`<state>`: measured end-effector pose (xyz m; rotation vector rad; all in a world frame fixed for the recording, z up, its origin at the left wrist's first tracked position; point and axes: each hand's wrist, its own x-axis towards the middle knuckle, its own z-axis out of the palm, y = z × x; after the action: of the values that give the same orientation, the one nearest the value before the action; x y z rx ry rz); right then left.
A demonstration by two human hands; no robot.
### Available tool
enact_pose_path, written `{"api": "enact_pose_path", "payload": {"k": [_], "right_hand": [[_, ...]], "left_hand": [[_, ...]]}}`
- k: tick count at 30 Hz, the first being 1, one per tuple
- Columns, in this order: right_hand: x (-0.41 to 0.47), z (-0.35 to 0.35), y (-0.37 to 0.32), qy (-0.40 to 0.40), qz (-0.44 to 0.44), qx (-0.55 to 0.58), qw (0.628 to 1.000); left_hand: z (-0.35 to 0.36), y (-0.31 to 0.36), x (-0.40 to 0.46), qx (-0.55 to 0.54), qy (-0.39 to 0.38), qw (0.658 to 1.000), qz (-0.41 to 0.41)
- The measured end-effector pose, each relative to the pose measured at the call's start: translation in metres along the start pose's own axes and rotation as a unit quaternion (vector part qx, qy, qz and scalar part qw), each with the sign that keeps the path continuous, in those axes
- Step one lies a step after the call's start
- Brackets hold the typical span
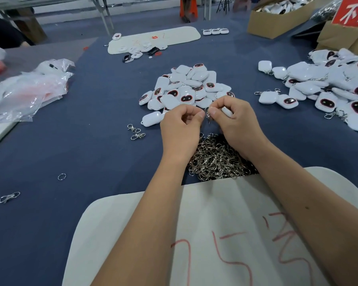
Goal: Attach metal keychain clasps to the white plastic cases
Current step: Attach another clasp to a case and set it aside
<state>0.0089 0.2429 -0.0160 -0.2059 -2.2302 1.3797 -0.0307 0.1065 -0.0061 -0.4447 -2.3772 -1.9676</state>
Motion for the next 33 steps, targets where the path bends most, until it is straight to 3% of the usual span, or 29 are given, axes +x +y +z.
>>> {"api": "enact_pose_path", "payload": {"k": [7, 23, 33], "right_hand": [[0.0017, 0.0005, 0.0004, -0.025, 0.008, 0.022, 0.999], [-0.0008, -0.0016, -0.0037, -0.026, -0.008, 0.063, 0.998], [-0.0026, -0.0019, -0.0078, -0.016, -0.006, 0.017, 1.0]], "left_hand": [[0.0002, 0.0005, -0.0009, 0.008, -0.023, 0.999, 0.031], [0.0, -0.0046, 0.0036, -0.028, -0.052, 0.998, 0.018], [0.0002, -0.0041, 0.0034, -0.041, -0.054, 0.998, 0.001]]}}
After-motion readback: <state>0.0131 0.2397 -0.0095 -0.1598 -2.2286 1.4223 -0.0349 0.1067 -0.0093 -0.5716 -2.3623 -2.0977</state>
